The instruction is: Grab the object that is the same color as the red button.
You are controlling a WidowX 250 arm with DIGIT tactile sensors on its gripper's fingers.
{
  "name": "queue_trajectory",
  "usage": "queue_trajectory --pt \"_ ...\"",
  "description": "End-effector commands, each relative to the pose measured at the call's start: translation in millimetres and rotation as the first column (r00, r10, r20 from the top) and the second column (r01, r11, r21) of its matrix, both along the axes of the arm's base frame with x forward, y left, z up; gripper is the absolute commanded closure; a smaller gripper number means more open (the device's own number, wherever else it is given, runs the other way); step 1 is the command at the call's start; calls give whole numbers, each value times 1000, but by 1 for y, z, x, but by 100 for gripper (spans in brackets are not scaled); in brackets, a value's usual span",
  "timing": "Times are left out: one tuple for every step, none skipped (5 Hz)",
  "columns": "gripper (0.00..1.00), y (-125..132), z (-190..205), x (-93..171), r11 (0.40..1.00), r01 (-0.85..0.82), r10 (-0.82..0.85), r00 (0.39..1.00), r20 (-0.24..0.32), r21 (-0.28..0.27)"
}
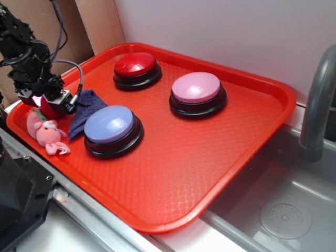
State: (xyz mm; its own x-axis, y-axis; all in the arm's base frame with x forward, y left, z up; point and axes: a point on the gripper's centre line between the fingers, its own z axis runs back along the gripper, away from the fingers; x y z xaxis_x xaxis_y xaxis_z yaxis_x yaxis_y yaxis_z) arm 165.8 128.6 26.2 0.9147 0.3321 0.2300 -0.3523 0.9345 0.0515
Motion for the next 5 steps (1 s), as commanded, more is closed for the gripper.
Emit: queue_trajectory --pt "100 -8 33 12 998 -59 60 998 -27 13" --pt "100 -37 82 21 987 -154 153 988 -28 -41" --pt "100 -72 118 35 985 -125 122 992 -33 -122" --pt "100 -103 138 42 987 -62 55 997 -50 -148" --pt "100 -133 152 40 992 4 -6 1000 -17 -129"
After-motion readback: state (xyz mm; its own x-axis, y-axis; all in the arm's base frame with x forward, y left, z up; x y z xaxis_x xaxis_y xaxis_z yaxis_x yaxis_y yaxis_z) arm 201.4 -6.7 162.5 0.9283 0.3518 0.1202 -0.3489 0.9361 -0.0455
